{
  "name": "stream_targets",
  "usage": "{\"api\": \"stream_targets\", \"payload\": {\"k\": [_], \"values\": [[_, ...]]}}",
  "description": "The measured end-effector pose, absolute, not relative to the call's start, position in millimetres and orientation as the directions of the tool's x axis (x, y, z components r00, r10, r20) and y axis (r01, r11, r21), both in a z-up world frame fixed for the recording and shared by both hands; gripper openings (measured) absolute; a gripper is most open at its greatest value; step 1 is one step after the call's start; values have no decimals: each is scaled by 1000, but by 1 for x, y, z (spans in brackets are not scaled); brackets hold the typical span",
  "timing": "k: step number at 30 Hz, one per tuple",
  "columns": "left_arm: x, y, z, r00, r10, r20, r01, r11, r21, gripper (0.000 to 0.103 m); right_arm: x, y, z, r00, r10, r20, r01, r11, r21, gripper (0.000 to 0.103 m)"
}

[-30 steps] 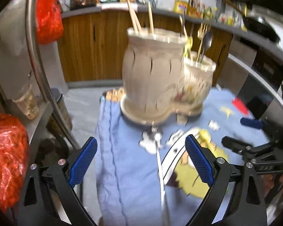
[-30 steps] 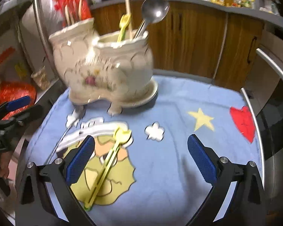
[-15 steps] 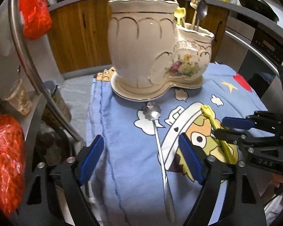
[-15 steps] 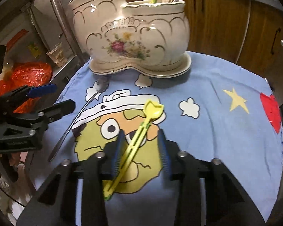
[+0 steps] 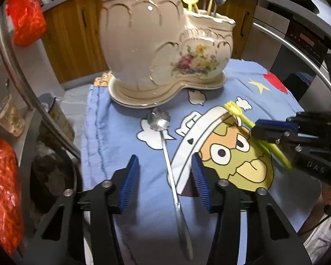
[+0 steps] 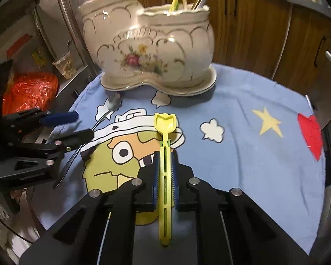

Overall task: Organize utensils
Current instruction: 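Grasp the yellow spatula with the right tool while the left grasps the flower-handled spoon, then lift the spatula and flower spoon and carry them over the ceramic holder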

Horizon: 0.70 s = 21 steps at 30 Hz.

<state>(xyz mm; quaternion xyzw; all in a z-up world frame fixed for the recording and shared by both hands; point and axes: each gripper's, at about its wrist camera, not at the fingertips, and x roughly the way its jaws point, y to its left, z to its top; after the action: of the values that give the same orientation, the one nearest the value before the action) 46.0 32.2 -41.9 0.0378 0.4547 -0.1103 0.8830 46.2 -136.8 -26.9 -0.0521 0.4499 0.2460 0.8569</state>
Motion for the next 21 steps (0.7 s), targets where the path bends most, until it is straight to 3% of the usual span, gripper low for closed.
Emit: {"api": "stream_targets", "payload": {"k": [4, 9, 13, 21], "values": [[49, 24, -47, 541, -152, -827, 244, 970, -19, 27, 45, -137, -27, 468, 377, -799, -477, 869, 131, 10], [53, 14, -50, 562, -102, -821, 238, 970, 42, 24, 43, -137, -25, 475, 379, -794, -487, 865, 122, 10], [54, 7, -51, 572, -70, -817, 241, 967, 86, 5, 43, -139, -23, 480, 387, -788, -488, 864, 127, 10], [52, 15, -43, 578, -120, -807, 235, 972, 25, 4, 38, -145, -15, 501, 405, -765, -491, 861, 135, 10]]}}
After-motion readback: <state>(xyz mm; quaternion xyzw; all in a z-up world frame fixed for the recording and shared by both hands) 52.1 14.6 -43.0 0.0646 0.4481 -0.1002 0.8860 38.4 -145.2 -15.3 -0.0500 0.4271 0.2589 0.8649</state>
